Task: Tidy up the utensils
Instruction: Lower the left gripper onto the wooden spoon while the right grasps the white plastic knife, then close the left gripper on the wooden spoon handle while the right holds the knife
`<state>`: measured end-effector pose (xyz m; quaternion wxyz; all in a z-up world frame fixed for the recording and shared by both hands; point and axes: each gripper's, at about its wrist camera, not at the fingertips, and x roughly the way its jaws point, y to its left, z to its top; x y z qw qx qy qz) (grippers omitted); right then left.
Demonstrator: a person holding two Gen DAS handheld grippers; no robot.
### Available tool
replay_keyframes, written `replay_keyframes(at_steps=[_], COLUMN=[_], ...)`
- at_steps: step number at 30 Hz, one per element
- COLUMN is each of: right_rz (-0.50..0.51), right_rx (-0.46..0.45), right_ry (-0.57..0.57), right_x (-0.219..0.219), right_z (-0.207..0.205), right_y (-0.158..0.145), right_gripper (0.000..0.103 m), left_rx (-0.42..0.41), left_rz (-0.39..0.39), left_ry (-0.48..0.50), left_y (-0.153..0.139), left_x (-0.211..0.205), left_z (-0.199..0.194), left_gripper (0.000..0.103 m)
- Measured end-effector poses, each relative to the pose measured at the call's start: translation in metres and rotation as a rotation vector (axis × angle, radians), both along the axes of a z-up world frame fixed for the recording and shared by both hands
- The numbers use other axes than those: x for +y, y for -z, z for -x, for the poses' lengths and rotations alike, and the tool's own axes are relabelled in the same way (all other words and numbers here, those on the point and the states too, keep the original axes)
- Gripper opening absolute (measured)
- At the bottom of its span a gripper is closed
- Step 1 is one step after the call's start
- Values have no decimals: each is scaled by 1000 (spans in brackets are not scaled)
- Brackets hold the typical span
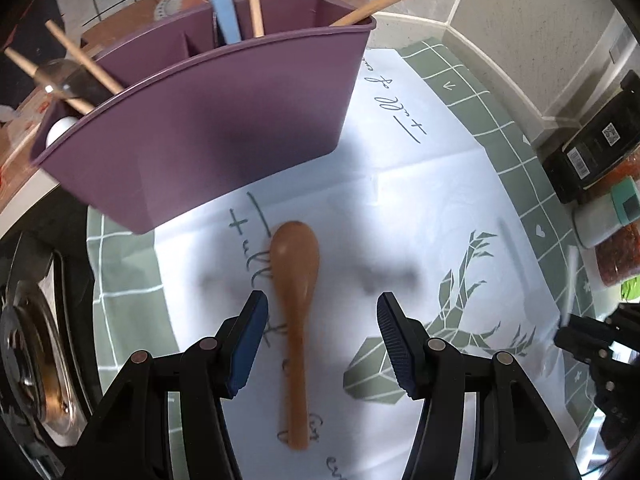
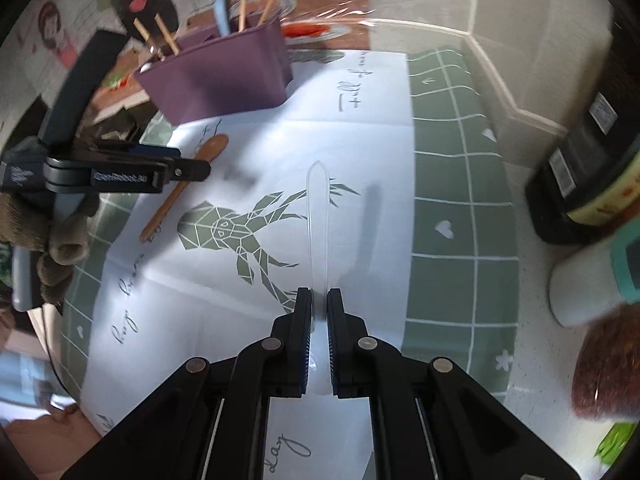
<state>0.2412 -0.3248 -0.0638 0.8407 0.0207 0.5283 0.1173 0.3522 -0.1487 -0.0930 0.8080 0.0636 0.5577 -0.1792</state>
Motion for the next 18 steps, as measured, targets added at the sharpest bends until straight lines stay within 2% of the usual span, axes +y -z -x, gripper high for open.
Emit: replay_keyframes(at_steps=[9,15,18], right_rz=[-28,-41,-52], right_rx=[-19,-37,-54], right_ry=[33,30,16], right_x=[-8,3,13], right_z=[3,-3,-7], right_y=[-9,-15,-22], right_gripper=[7,7,7], left_rx=[19,18,7], left_rz=[-4,-21,13], left_ry=[-21,-46,-63], left_y=[3,8,9], left_x=[-2,2,11], left_z=[-21,-22,-14], left_gripper=[55,26,18])
